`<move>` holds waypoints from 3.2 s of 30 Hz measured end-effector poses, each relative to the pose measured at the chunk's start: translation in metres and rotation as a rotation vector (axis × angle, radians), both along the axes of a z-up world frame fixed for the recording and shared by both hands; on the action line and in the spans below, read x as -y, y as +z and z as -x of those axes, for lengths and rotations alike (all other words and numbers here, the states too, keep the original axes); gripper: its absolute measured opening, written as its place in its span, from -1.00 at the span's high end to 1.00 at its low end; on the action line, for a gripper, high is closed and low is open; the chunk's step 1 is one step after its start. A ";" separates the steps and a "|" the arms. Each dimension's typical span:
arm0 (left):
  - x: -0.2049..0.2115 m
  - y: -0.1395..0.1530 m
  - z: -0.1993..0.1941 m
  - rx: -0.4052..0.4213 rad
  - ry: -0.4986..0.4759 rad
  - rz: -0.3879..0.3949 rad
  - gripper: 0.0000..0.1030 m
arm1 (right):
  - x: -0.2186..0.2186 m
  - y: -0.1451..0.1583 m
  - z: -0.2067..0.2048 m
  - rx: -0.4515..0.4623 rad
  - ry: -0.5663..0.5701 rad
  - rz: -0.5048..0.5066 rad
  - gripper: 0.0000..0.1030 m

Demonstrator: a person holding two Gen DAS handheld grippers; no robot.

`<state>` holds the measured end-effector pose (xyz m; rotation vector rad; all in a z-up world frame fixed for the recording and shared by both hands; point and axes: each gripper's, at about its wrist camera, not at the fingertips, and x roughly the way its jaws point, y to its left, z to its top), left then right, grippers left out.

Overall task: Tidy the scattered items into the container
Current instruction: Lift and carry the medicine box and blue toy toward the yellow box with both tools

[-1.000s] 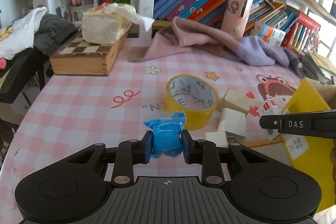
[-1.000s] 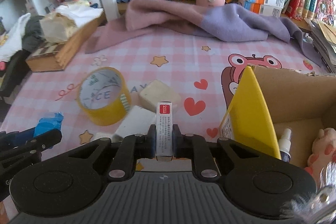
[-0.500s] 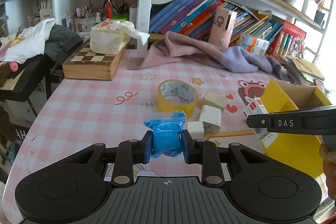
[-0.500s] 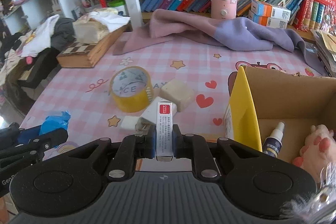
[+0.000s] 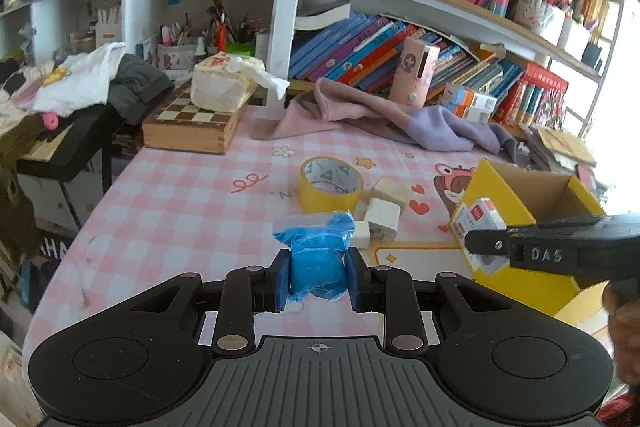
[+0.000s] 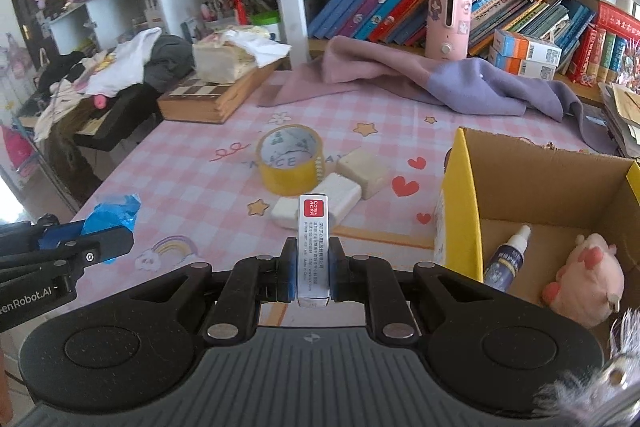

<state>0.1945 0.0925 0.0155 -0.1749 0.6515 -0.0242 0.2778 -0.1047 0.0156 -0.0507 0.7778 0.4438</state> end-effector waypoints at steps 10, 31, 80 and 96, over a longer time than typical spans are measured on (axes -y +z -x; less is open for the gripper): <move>-0.006 0.006 0.036 0.022 0.013 0.030 0.48 | -0.007 0.003 0.036 -0.008 0.016 -0.005 0.73; 0.004 0.017 0.142 0.052 0.018 0.026 0.48 | 0.004 0.008 0.143 0.002 0.034 -0.048 0.73; 0.112 0.000 0.174 -0.006 -0.366 0.097 0.48 | 0.124 -0.003 0.252 -0.057 -0.306 -0.012 0.73; 0.172 -0.001 0.154 -0.021 -0.513 0.107 0.48 | 0.178 -0.003 0.257 -0.070 -0.429 -0.005 0.73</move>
